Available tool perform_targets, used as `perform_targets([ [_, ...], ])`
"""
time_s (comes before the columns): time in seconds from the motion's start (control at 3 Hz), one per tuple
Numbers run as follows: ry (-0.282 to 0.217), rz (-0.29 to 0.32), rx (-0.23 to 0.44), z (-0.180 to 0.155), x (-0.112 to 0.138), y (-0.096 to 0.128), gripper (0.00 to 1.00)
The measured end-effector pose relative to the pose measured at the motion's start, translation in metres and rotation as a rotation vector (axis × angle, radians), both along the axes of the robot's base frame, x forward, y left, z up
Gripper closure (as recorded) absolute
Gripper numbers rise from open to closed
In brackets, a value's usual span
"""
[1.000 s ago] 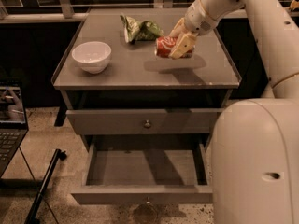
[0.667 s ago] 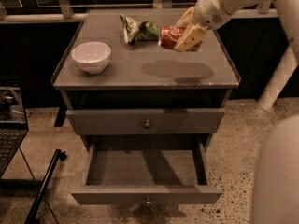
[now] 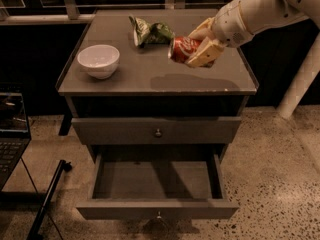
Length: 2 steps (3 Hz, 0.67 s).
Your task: Place coke can into middle drawer
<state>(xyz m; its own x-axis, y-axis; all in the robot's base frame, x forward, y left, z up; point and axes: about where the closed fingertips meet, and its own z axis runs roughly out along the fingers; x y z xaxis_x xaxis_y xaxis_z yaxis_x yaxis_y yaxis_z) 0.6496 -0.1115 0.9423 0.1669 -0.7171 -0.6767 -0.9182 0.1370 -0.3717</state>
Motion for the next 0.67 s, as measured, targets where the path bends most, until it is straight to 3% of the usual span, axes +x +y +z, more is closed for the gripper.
perform_targets([
  [0.67, -0.009, 0.007, -0.012, -0.0028, -0.0037, 0.0073, 1.00],
])
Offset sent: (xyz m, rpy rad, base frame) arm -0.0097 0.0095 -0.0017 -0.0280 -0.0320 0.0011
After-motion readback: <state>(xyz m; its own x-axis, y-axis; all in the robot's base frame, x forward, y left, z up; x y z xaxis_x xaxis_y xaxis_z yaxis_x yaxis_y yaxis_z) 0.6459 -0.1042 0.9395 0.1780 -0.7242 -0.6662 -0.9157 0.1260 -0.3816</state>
